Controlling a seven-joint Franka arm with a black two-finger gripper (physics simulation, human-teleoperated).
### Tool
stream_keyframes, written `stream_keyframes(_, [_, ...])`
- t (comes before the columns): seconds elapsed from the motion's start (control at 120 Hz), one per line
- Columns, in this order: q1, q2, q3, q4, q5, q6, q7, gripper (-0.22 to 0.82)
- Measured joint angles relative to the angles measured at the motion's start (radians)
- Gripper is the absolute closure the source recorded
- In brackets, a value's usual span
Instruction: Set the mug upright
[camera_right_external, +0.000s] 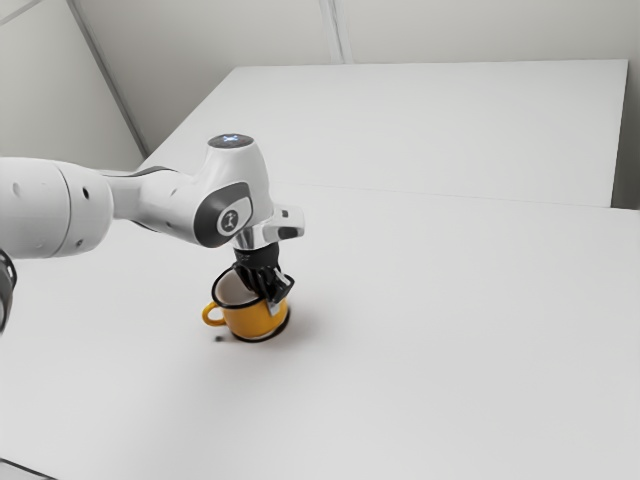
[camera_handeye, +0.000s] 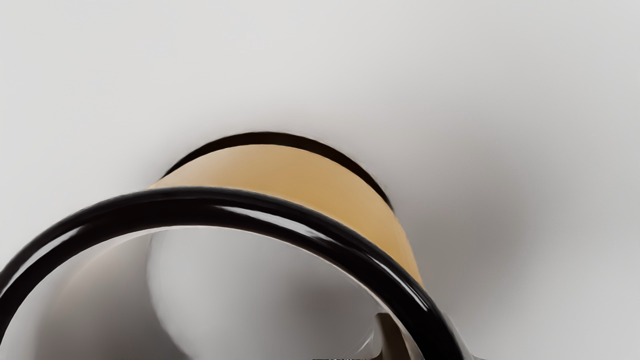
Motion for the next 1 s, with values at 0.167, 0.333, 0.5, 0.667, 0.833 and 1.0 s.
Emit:
stream_keyframes(0.167, [0.005, -0.006, 0.000, 0.003, -0.013, -0.006, -0.009, 0.50])
stream_keyframes(0.333, [0.017, -0.042, 0.000, 0.013, -0.016, -0.010, -0.016, 0.29])
stream_keyframes(0.5, [0.000, 0.002, 0.009, 0.195, -0.017, -0.100, -0.020, 0.17])
stream_keyframes(0.667, [0.098, 0.055, -0.009, 0.477, -0.024, -0.244, -0.008, 0.09])
stream_keyframes(0.833, [0.094, -0.021, 0.042, 0.603, -0.023, -0.352, 0.032, 0.05])
stream_keyframes(1.0, [0.091, -0.048, 0.100, 0.624, -0.020, -0.471, 0.064, 0.03])
